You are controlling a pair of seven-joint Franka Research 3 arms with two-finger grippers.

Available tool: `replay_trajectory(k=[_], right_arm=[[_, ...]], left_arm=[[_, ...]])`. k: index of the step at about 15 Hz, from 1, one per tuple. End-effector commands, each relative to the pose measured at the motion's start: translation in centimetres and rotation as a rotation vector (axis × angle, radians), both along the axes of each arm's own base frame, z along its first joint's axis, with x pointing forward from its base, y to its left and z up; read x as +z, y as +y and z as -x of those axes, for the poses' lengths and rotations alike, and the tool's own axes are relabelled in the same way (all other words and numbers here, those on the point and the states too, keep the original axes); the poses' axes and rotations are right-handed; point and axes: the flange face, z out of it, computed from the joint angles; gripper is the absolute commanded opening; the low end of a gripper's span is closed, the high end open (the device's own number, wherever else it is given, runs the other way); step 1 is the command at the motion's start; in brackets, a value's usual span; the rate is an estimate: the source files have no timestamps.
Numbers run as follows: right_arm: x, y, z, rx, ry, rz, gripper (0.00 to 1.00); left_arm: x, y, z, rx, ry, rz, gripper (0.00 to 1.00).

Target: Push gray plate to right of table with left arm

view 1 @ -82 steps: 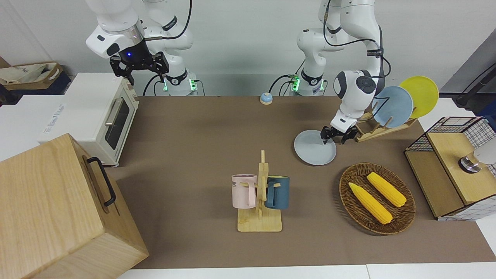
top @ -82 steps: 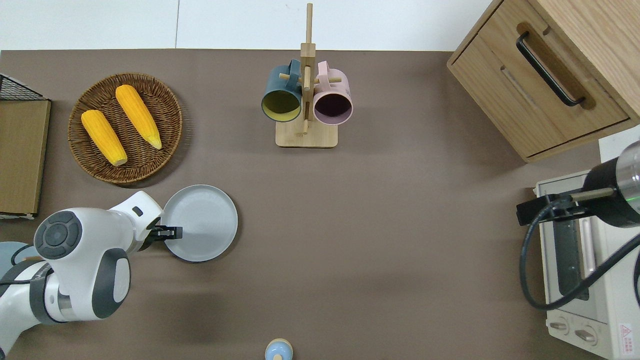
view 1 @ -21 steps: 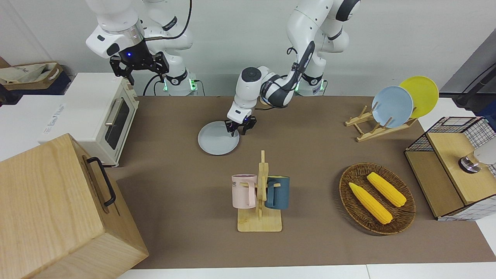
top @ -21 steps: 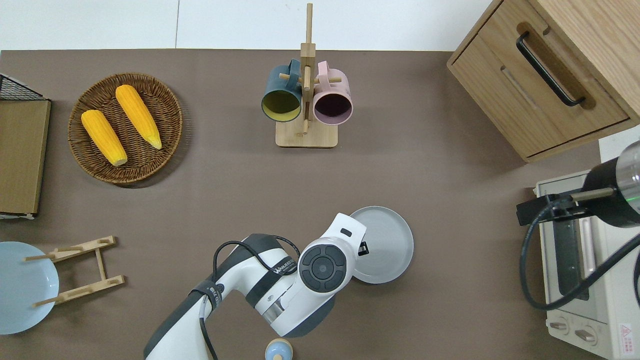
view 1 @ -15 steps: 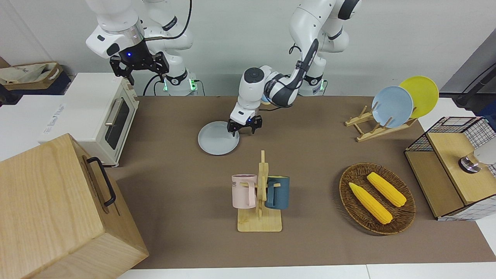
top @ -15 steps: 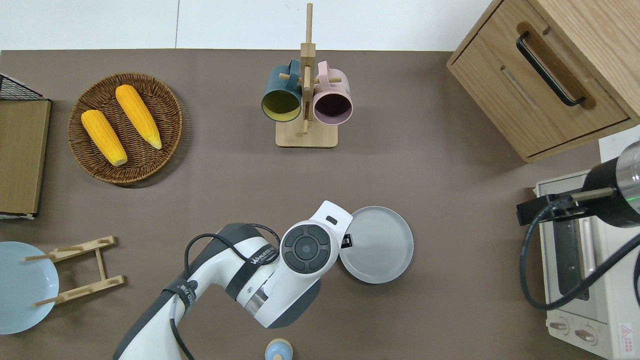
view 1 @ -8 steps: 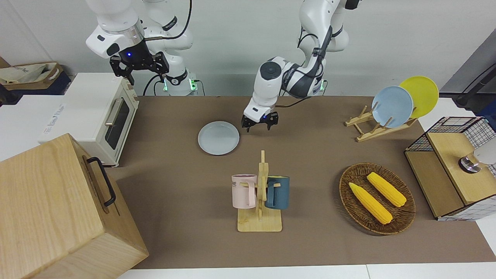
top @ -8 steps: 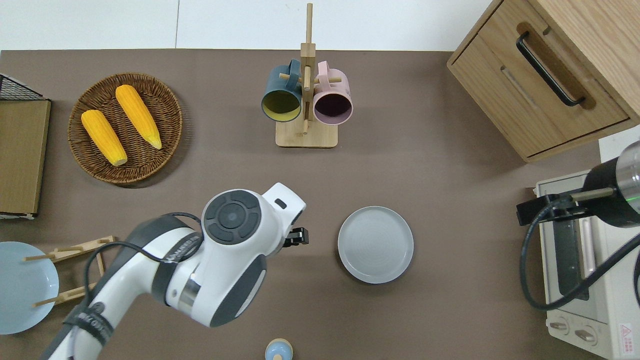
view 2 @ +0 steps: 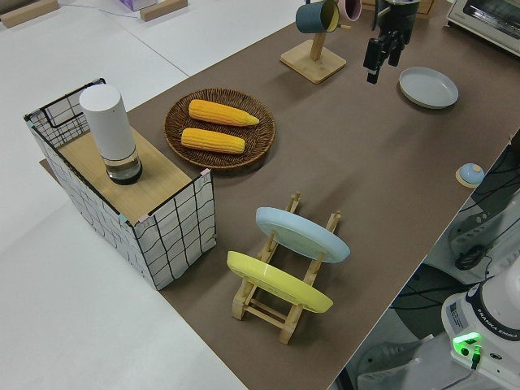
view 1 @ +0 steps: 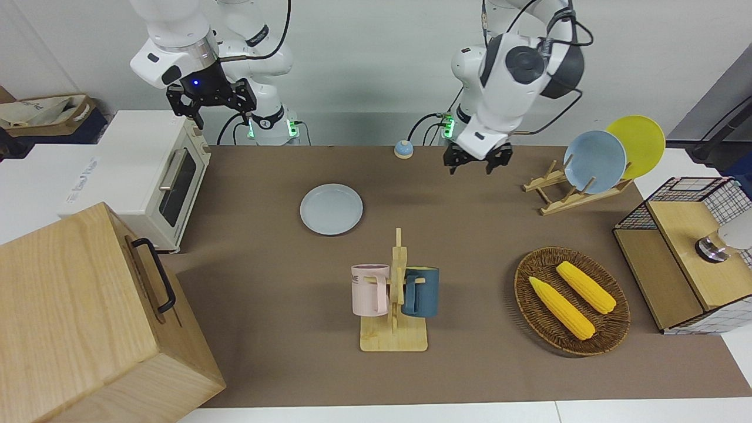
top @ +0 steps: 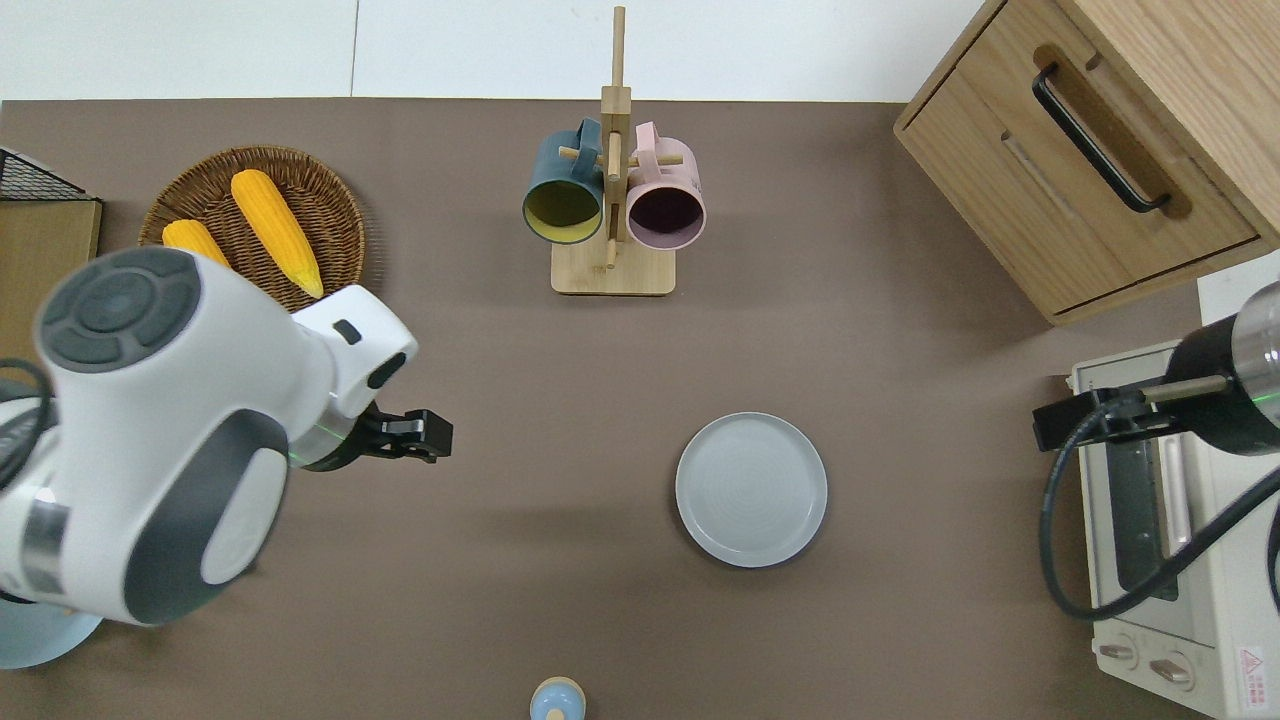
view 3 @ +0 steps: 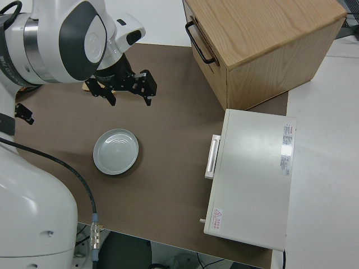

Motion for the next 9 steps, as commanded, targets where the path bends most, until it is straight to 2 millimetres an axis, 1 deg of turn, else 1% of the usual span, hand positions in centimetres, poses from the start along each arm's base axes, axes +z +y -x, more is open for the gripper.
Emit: replay_trajectory(k=[1,2,3,5,7,9], right_arm=[[0.4,-0.1,0.3,-0.014,0.004,-0.002,0.983],[0.4,-0.1,0.3,-0.014,0.004,-0.002,0.983],[0.4,-0.1,0.3,-0.014,0.004,-0.002,0.983],[0.4,-0.1,0.3,-0.015,0.004,-0.001,0.983],[0.4,-0.1,0.3,-0.015,0.004,-0.001,0.983],[0.4,-0.1,0.3,-0.015,0.004,-0.001,0.983]], left_arm=[[4.9,4.5,-1.6,-0.062,-0.026,0.013,0.99],[6.0,6.0,-1.9,-0.089,-0.033,-0.007,0.99],[6.5,7.1,-2.1,-0.092,-0.045,-0.026,0.99],[7.6,8.6,-2.5,-0.090,-0.070,-0.032,0.99],[8.4,11.1,-2.9,-0.074,-0.086,-0.028,0.99],[9.2,12.9,-3.1,-0.068,-0.103,-0.017,0.99]])
